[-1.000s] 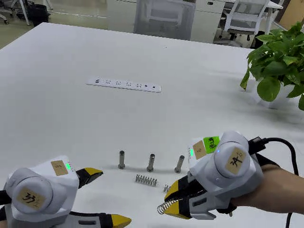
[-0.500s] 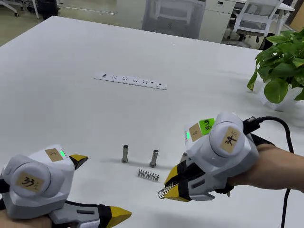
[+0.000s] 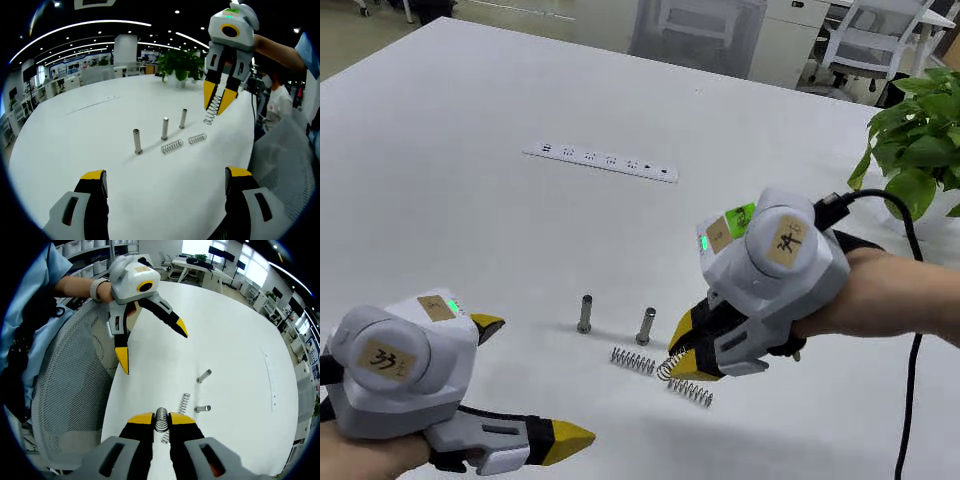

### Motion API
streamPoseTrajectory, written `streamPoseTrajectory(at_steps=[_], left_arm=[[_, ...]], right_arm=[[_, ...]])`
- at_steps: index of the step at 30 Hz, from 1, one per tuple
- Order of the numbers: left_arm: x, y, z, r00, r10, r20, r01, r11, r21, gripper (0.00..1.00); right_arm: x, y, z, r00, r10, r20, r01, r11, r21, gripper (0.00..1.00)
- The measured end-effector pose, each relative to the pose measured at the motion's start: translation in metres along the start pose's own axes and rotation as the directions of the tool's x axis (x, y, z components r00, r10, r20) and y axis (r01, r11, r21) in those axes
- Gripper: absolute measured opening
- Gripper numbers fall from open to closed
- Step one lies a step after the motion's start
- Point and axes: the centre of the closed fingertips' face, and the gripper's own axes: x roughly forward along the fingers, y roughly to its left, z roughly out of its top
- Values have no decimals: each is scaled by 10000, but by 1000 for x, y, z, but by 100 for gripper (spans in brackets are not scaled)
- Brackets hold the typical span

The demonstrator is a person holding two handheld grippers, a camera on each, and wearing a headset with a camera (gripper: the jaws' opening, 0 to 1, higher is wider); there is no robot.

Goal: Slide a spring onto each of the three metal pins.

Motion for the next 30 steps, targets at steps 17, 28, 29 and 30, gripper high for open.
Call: streamPoseTrajectory(at_steps=[17,28,29,30], left_arm=[[0,-5,2,9999,-25,120,28,9997,-251,100],[0,-4,1,9999,-70,102,75,9988,-482,100],[0,-4,1,9999,-60,115,66,9986,-525,100],[-1,-3,1,9999,-48,124,55,9984,-556,100]], right_arm=[[2,-54,32,9941,356,-1023,-517,9858,-1600,12],[20,-77,43,9808,307,-1923,-832,9589,-2711,12],[21,-79,44,9794,285,-2000,-852,9559,-2810,12],[22,-81,45,9786,251,-2041,-847,9537,-2886,12]])
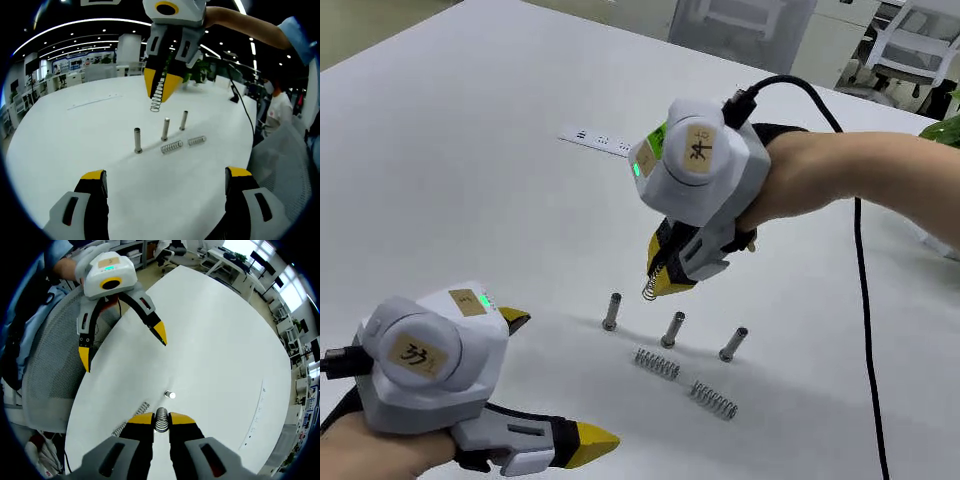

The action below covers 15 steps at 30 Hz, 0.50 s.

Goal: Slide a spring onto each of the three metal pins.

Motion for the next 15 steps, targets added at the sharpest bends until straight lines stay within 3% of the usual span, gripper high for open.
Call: streamPoseTrajectory(at_steps=[4,15], left_arm=[[-1,2,0,10000,70,60,-70,9999,-95,100],[0,3,-2,10000,79,-1,-79,9999,-131,100]], right_arm=[[6,-8,5,9999,82,-72,-84,9997,-228,12],[24,-13,17,9995,239,-193,-254,9967,-766,12]])
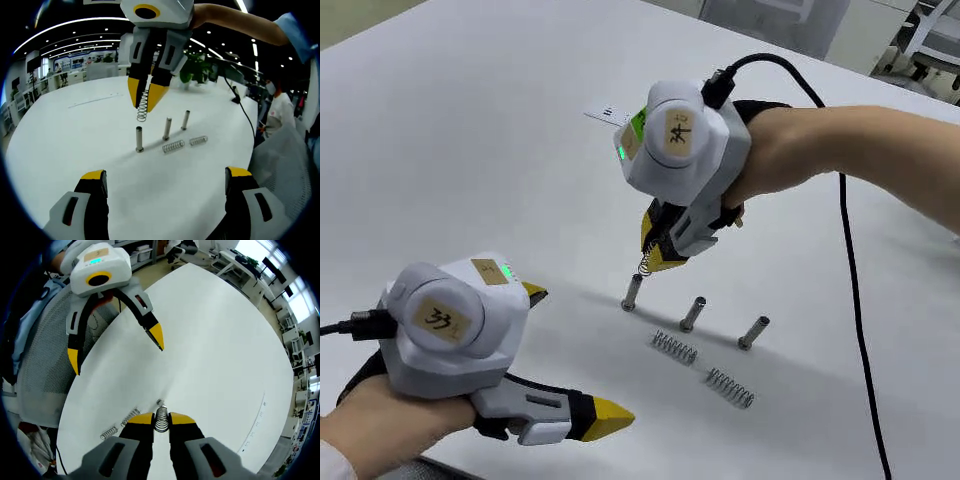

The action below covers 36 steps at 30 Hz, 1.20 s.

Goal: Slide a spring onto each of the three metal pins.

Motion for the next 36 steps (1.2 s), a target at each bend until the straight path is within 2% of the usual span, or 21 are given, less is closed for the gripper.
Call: streamPoseTrajectory(at_steps=[7,12,16,22,36], left_arm=[[-1,3,0,10000,-14,49,14,9999,-129,99],[-1,2,0,10000,-26,57,27,9999,-142,99],[-1,3,0,10000,-3,70,4,9999,-166,99],[0,4,0,10000,41,77,-40,9998,-198,98],[0,4,-1,10000,29,59,-27,9996,-270,98]], right_arm=[[8,-2,-4,9995,73,-307,-80,9997,-231,12],[10,0,-3,9992,234,-331,-240,9995,-187,12],[12,-2,-4,9991,154,-389,-166,9994,-292,12],[16,-1,-5,9984,337,-458,-349,9990,-267,12],[25,-1,-9,9970,422,-653,-442,9986,-295,12]])
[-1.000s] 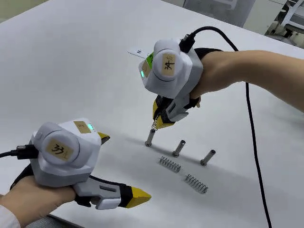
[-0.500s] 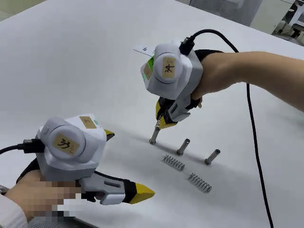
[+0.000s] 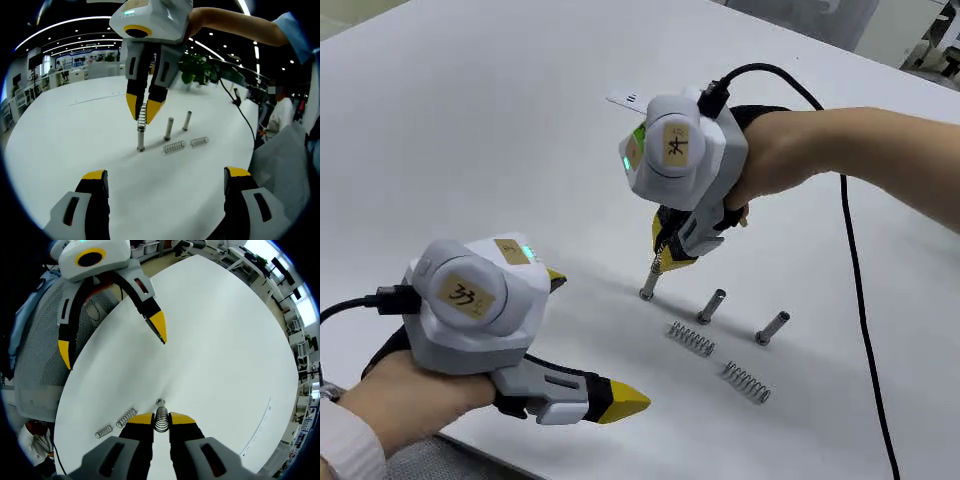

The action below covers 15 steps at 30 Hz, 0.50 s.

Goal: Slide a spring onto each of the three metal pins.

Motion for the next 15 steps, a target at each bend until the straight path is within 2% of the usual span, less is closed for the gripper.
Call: streamPoseTrajectory(at_steps=[15], left_arm=[[1,1,-2,10000,-44,-61,44,10000,-90,97]], right_arm=[[24,0,-3,9995,182,-270,-184,9998,-57,12]])
